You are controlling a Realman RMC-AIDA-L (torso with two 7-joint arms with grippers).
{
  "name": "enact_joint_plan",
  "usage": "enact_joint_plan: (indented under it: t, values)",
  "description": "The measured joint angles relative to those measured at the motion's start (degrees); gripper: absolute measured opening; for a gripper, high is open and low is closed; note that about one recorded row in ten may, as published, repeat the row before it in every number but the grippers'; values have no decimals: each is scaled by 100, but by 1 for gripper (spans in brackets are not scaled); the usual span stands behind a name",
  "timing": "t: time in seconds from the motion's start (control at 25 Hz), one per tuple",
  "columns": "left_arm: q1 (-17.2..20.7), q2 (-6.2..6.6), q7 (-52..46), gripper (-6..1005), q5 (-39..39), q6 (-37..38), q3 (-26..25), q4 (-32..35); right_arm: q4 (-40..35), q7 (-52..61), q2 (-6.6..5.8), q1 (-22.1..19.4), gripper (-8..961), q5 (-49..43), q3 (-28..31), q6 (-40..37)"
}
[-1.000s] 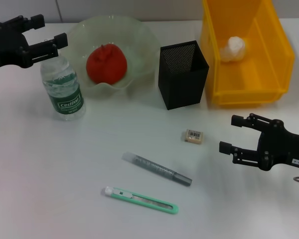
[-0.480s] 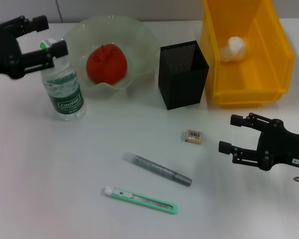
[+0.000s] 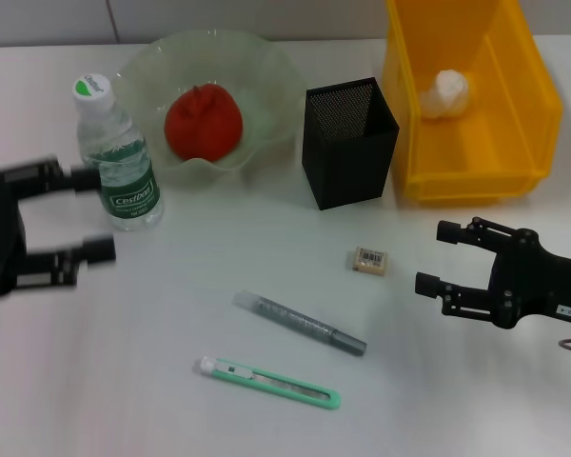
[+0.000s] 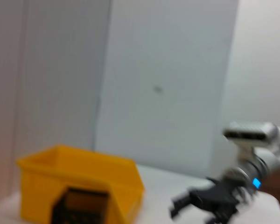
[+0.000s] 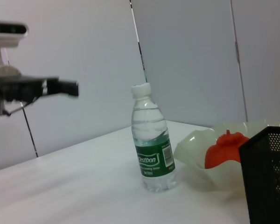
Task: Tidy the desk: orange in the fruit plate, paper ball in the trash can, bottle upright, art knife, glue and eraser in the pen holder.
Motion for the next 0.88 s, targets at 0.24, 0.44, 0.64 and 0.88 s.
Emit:
enact_joint_plan:
  t: [0.24,0.44,0.64,0.88]
  values:
    - [-1,125,794,798,856,79,61,-563,5,99,-4,41,809,0,0,-62]
    - [-13,141,1496,798,1366,6,43,-826,-23,221,-13,78,809,-15,-2,-99]
    - [63,192,2013,798,1490,-125,40,-936,-35,272,-13,88,809,-17,-1,-106]
    - [79,176,2287,798,1769,-562,55,-951,-33,300,22,89,809,-30,-2,-81]
